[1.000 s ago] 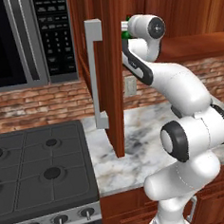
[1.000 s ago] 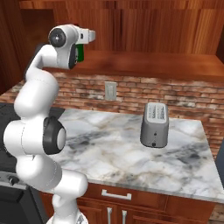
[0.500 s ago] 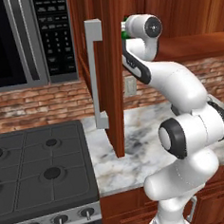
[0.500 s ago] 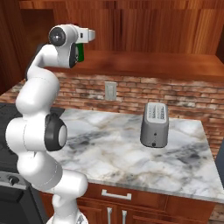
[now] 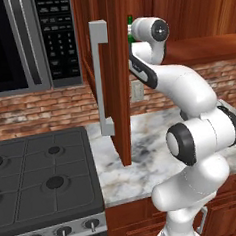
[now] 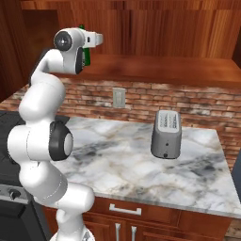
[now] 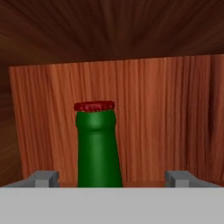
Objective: Sort all alcoholic drinks to one cabinet, and non-alcoholic drinks to the other.
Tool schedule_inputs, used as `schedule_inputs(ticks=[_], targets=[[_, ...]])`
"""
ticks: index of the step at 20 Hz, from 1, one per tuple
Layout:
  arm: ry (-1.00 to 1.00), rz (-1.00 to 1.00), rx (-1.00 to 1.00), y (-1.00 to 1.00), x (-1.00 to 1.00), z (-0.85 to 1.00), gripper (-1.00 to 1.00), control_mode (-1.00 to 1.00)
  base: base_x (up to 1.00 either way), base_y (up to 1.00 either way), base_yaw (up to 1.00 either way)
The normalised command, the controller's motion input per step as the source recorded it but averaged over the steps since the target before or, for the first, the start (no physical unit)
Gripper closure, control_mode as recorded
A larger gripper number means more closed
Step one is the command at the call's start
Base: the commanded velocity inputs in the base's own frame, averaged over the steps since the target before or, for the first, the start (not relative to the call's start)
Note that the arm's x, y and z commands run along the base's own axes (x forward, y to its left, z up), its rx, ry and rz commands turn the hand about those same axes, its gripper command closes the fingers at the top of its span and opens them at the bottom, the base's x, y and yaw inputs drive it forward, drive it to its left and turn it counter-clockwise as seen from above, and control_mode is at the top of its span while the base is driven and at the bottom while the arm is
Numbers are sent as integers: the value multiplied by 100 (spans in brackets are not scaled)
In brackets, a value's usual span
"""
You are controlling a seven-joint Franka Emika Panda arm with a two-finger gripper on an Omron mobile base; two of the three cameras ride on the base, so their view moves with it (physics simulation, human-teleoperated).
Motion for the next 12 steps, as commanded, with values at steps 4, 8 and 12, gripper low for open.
schedule_inputs(ticks=[4,8,12], targets=[[-6,0,0,0,-16,0,-100,-100,0,0,0],[-7,0,0,0,-38,2,-100,-100,0,0,0],[-4,0,0,0,-71,8,-100,-100,0,0,0]])
